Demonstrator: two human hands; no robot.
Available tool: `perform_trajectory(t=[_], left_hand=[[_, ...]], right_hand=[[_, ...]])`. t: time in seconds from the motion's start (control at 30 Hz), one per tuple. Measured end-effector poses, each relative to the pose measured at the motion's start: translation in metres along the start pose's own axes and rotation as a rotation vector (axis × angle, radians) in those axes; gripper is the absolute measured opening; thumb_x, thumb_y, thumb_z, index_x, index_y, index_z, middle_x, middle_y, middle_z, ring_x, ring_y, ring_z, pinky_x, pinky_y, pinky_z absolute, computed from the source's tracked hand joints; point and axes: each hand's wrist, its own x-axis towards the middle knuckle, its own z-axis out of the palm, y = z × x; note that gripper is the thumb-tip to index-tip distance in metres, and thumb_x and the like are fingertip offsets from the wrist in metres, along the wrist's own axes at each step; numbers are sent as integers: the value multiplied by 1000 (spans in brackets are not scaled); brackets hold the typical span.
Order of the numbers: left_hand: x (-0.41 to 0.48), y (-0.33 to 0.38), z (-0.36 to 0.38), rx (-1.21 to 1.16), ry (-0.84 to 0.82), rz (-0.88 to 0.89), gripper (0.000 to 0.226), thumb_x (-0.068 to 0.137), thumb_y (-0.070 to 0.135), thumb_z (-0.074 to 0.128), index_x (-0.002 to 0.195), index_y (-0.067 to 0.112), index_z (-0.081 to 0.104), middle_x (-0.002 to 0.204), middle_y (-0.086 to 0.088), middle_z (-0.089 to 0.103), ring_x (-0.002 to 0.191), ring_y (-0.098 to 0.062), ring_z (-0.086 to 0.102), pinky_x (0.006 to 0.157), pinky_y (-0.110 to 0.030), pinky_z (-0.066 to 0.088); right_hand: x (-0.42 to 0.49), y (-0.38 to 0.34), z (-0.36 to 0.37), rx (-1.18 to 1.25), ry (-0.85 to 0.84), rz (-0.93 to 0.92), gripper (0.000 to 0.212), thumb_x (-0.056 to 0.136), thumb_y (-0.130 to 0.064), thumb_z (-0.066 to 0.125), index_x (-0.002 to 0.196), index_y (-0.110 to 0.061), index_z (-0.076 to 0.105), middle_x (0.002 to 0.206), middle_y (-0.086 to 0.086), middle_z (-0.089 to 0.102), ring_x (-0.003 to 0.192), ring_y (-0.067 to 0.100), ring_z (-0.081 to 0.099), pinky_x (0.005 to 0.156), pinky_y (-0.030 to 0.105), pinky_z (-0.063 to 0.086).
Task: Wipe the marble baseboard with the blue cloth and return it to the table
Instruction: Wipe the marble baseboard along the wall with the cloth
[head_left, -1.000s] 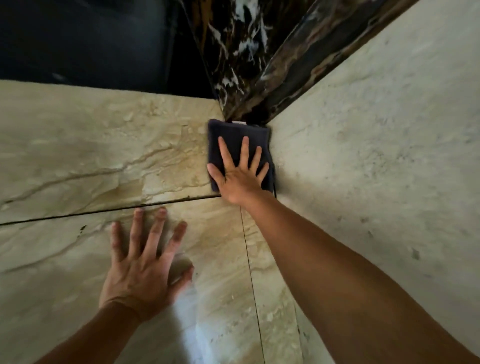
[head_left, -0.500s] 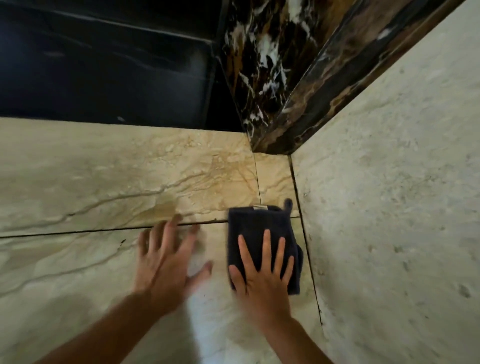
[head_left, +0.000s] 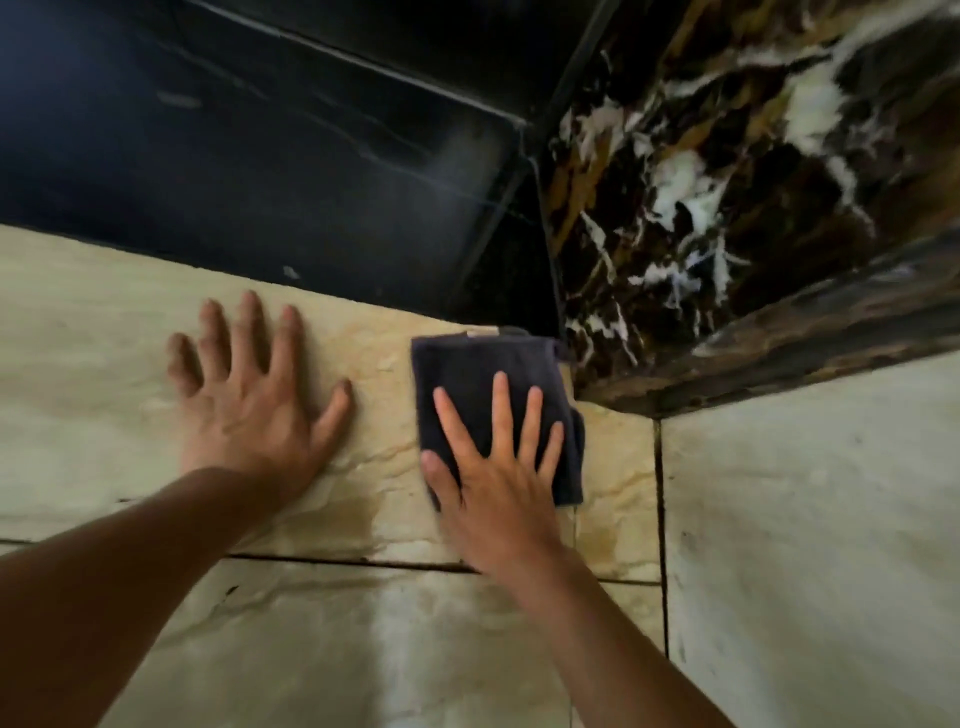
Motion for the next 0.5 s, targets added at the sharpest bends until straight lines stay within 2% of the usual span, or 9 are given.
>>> perform_trajectory(t=[0.2, 0.33, 0.43, 0.5], left_hand=[[0, 6, -13, 32, -92, -41, 92, 86, 78, 6, 160, 24, -2, 169, -11, -11, 154, -36, -17, 125, -56, -5], [1, 5, -17, 18, -113, -32, 91, 87, 77, 11, 160, 23, 1, 170, -13, -9, 155, -36, -15, 125, -58, -1], [0, 3, -20, 6, -153, -14, 92, 86, 75, 12, 161, 22, 0, 169, -13, -10, 154, -36, -17, 125, -57, -2], [-1, 6, -25, -20, -181, -44, 93, 84, 75, 11, 161, 23, 1, 169, -12, -12, 154, -35, -20, 125, -56, -3]], right_hand=[[151, -10, -34, -12, -71, 61, 62, 90, -70, 11, 146, -58, -12, 165, 5, -22, 146, 41, -25, 112, 66, -15], [233, -13, -54, -16, -134, 66, 61, 90, -73, 8, 145, -59, -15, 164, 3, -27, 145, 41, -29, 112, 65, -17], [255, -17, -65, -12, -173, 81, 61, 90, -73, 7, 144, -59, -17, 163, 2, -29, 145, 40, -30, 112, 65, -18], [236, -15, -62, -5, -142, 56, 59, 90, -72, 4, 143, -59, -19, 163, 1, -28, 146, 38, -29, 113, 65, -16]])
